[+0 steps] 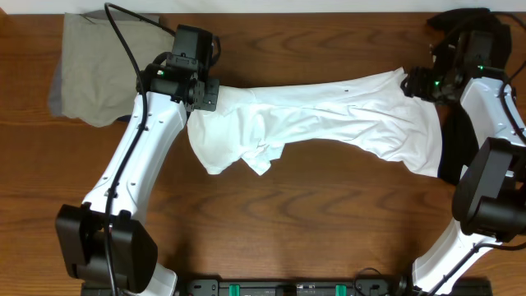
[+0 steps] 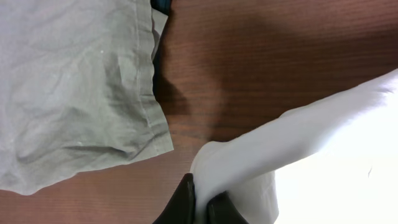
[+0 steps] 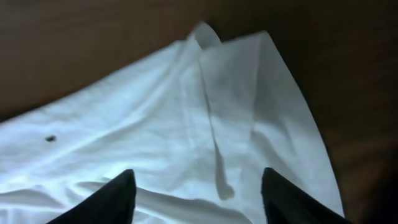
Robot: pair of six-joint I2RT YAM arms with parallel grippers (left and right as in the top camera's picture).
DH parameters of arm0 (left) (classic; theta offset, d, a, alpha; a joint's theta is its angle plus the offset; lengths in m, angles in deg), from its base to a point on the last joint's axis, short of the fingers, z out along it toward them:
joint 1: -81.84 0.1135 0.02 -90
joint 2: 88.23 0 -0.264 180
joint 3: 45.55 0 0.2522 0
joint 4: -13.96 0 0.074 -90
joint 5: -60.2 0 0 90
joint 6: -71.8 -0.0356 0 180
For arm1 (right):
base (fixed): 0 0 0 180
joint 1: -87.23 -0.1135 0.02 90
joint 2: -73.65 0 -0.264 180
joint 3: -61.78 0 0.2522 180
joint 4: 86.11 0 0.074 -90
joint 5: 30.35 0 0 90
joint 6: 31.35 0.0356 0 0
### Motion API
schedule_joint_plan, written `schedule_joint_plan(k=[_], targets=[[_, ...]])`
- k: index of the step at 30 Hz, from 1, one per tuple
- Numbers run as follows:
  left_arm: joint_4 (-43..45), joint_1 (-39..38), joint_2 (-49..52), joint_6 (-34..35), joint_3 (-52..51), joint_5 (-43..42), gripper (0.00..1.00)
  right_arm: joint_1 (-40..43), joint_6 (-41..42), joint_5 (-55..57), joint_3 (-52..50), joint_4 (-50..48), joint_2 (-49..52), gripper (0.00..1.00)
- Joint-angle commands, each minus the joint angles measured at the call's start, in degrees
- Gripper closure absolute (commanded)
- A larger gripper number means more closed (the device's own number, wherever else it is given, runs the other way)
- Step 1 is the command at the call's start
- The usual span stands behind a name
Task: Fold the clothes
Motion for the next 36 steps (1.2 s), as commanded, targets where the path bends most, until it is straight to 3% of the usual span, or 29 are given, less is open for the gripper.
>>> schedule_joint_plan(k=[1,11,21,30,36], targets=[[-0.1,0.3,0.0,0.1,0.7,0.4,0.94,-0.8,-1.5,3.5,-1.9,-0.4,-1.0,0.42],[0.5,0.3,0.0,0.3,0.7,0.4,0.94,-1.9,-3.0,3.8,-10.0,-9.8,-1.0,0.67],[0.7,0.3,0.0,0.3,0.7,0.4,0.94,-4.1,-3.1,3.7,-16.3,-20.8,-0.9,0.67],[0.7,0.3,0.0,0.3,0.7,0.4,0.94,-4.2,-3.1,6.4,-17.0,-21.2,-0.8,0.69],[0.7,0.3,0.0,0.3,0.7,0.4,0.94,-4.2,-2.4,6.4,-17.4,-21.1,-0.6,0.9]])
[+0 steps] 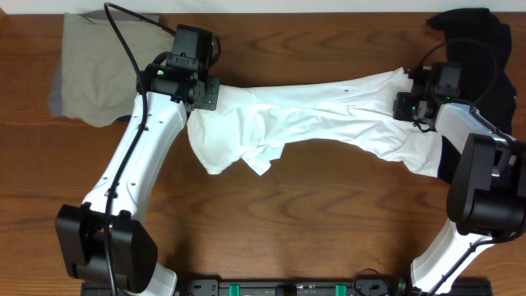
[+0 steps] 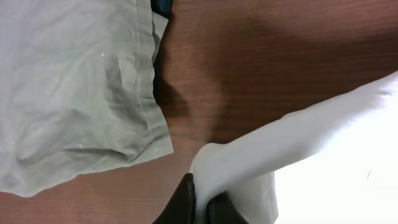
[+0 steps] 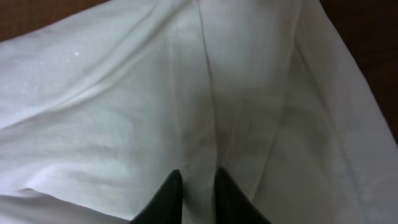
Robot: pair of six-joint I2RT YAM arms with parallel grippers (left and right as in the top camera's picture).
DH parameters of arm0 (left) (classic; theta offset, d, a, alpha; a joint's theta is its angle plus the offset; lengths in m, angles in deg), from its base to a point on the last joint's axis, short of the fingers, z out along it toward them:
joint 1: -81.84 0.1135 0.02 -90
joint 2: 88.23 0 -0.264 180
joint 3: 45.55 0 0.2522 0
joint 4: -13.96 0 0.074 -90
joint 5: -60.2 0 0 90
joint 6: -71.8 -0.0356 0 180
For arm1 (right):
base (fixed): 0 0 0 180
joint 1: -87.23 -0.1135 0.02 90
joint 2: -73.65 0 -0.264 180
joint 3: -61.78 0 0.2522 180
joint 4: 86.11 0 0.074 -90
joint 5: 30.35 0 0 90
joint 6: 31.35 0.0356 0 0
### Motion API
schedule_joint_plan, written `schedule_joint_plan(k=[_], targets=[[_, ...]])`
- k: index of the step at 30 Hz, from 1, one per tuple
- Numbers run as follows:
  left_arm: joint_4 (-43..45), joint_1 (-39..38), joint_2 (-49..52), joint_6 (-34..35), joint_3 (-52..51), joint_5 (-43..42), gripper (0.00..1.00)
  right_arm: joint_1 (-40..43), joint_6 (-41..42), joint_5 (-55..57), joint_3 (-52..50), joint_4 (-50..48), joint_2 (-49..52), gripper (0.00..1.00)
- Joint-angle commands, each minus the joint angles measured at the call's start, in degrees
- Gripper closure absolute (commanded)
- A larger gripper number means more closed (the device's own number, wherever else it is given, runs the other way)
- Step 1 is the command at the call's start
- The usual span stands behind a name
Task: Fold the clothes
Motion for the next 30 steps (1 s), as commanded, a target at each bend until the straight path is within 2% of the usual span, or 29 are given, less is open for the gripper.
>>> schedule_joint_plan(k=[1,4,8,11,15,24,30], targets=[[0.2,0.3,0.0,0.3,0.7,0.4,0.94,-0.7,0.1,0.6,-0.8,0.2,-0.6,0.92],[0.1,0.3,0.0,0.3,0.7,0.4,0.94,-0.7,0.1,0.6,-1.1,0.3,-0.5,0.99],[0.7,0.4,-0.1,0.2,0.7,0.7,0.94,-0.5,0.8,0.6,-0.6,0.3,-1.6,0.99],[0.5,0.6,-1.4,0.8,1.7,0.7,0.94,0.7,4.8,-1.3,1.1,2.1,-5.0,0.97],[-2.0,0.6,-5.9,2.3,4.9,0.7,0.94,3.6,6.6,-6.3,6.1,10.4,-12.4,0.98],[-4.1,0.6,-19.8,3.1,5.5,0.7,0.94,6.2,6.9,-6.0,16.6,30.9,-31.0,0.99],[-5.4,0.6,-24.5,4.2,5.4,0.6,0.94,7.2,6.7,-6.1,18.2,35.8,-37.6,0.99]])
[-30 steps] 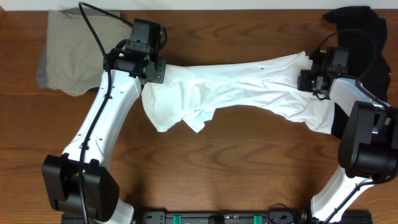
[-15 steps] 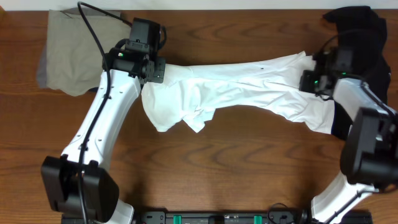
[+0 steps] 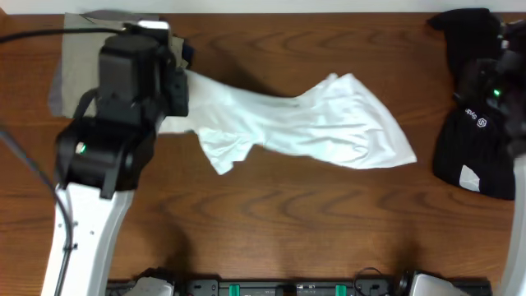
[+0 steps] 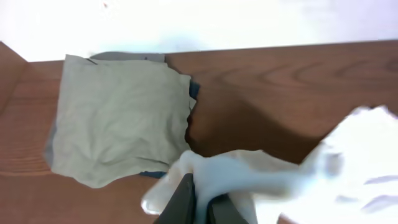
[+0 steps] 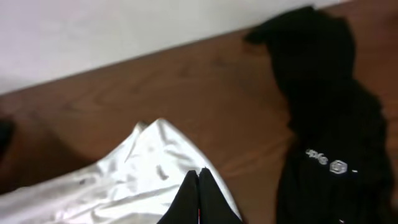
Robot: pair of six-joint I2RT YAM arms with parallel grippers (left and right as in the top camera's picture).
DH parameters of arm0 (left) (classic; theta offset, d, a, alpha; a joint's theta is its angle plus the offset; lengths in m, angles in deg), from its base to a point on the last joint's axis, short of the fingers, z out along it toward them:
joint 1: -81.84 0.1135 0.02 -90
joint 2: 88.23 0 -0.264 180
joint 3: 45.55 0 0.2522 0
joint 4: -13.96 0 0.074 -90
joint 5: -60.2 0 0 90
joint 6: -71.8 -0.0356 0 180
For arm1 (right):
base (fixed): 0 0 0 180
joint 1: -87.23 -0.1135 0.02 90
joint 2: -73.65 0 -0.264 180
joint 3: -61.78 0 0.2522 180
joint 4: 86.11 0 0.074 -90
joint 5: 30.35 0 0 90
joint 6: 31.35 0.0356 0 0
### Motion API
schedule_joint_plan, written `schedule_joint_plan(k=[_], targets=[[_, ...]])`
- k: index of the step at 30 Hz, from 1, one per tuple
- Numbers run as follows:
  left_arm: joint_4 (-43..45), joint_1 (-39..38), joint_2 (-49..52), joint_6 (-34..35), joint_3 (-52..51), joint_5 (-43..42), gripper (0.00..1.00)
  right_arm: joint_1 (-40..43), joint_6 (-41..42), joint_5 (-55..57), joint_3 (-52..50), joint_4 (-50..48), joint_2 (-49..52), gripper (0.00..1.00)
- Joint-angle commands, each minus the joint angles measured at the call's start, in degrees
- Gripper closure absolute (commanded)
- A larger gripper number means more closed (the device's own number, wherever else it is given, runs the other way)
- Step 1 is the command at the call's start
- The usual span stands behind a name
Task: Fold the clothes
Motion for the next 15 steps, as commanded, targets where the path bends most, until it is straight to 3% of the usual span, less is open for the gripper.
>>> schedule_joint_plan(k=[1,4,8,11,15], targets=[[-0.4,0.5,-0.2,1.2,0.7,0.5,0.94,0.7,0.4,-0.5,0.2,1.6,-0.3,0.99],[-1.1,0.5,0.9,1.4,0.3,0.4,0.94,0.0,-2.2,-1.7,0.0,3.6,0.9,0.97],[-2.5,0.5,3.5,1.4,-0.5,0.4,0.94,-2.8,-7.1,-4.1,-0.5,4.7,4.7,0.6],[-2.9,0.5,5.8,1.4,-0.8,0.4,0.94,-5.9,-8.9,-4.1,-0.5,3.8,8.9,0.52],[-2.8,0.5,8.9,1.4,-0.9,0.4,0.94,-10.8,-10.4,-4.1,-0.5,-0.2,16.5,0.5]])
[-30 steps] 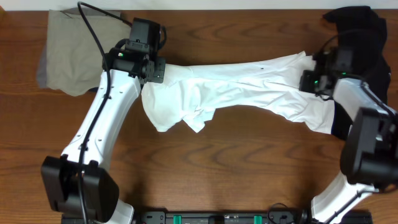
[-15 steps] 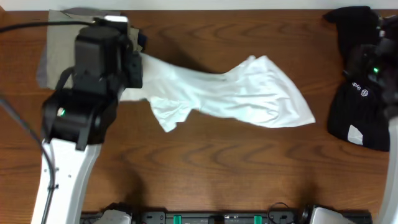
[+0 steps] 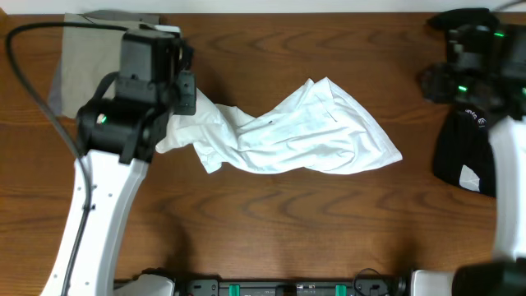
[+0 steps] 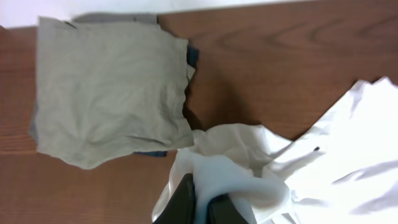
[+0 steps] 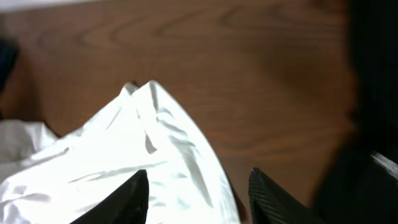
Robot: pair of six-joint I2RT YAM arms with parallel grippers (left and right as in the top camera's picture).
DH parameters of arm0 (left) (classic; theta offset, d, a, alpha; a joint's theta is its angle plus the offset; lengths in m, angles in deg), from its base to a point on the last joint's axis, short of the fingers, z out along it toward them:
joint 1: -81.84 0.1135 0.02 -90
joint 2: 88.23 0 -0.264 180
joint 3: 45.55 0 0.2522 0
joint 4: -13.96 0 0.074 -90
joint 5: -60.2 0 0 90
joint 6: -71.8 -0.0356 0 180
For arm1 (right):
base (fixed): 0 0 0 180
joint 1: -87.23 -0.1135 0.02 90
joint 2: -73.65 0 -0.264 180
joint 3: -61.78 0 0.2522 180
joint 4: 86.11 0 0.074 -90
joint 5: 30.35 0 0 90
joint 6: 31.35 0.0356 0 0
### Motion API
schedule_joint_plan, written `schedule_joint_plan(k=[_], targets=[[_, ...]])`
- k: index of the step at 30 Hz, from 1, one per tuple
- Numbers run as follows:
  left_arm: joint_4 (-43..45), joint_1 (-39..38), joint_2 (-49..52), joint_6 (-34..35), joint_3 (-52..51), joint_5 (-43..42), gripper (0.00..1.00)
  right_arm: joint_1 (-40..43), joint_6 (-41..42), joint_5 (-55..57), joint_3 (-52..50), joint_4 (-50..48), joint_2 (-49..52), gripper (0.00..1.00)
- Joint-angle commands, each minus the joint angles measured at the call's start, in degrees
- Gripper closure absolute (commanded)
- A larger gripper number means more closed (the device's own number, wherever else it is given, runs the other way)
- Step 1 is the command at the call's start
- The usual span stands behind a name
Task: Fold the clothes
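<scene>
A white shirt (image 3: 296, 131) lies crumpled across the middle of the table, its left end lifted. My left gripper (image 4: 200, 202) is shut on that left end of the white shirt (image 4: 236, 168), beside a folded olive-grey garment (image 3: 86, 57). My right gripper (image 5: 198, 196) hangs open and high, with nothing between its fingers; the shirt's right part (image 5: 124, 168) lies below it. In the overhead view the right gripper (image 3: 440, 78) sits at the far right, apart from the shirt.
The folded olive-grey garment (image 4: 106, 87) rests on a darker piece at the back left corner. A black garment with a small logo (image 3: 472, 144) lies heaped at the right edge. Bare wood shows along the table's front (image 3: 271, 238).
My right gripper, shut before, now stands open with the shirt lying under it. The shirt has bunched up toward the left and slackened. My left gripper keeps its hold.
The shirt was stretched between both arms, the left shut on its left end, the right open at its right end. The right then shut on that end. Both arms rose with the shirt. Now the right is open and the shirt sags from the left alone.
</scene>
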Motion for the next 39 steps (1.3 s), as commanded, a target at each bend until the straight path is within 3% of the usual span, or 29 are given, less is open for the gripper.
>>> schedule_joint_plan(k=[1,6,10,17,30,39], targets=[[-0.2,0.4,2.1,0.9,-0.7,0.4,0.94,-4.1,-2.9,-1.1,-0.6,-2.4,6.3,0.5],[-0.2,0.4,4.8,0.9,-0.7,0.4,0.94,-8.6,-1.9,-1.2,-0.6,-7.5,16.8,0.39],[-0.2,0.4,5.8,0.9,-0.7,0.4,0.94,-11.8,-1.9,-1.3,-0.6,-9.7,23.3,0.39],[-0.2,0.4,5.9,1.0,-0.7,0.4,0.94,-15.6,-0.9,-1.1,-0.6,-12.5,30.4,0.54],[-0.1,0.4,5.9,0.9,-0.7,0.4,0.94,-20.2,-7.5,2.1,-0.8,-10.1,31.8,0.57],[-0.1,0.4,5.9,0.9,-0.7,0.4,0.94,-20.7,-7.6,6.0,-1.7,-10.4,32.6,0.62]])
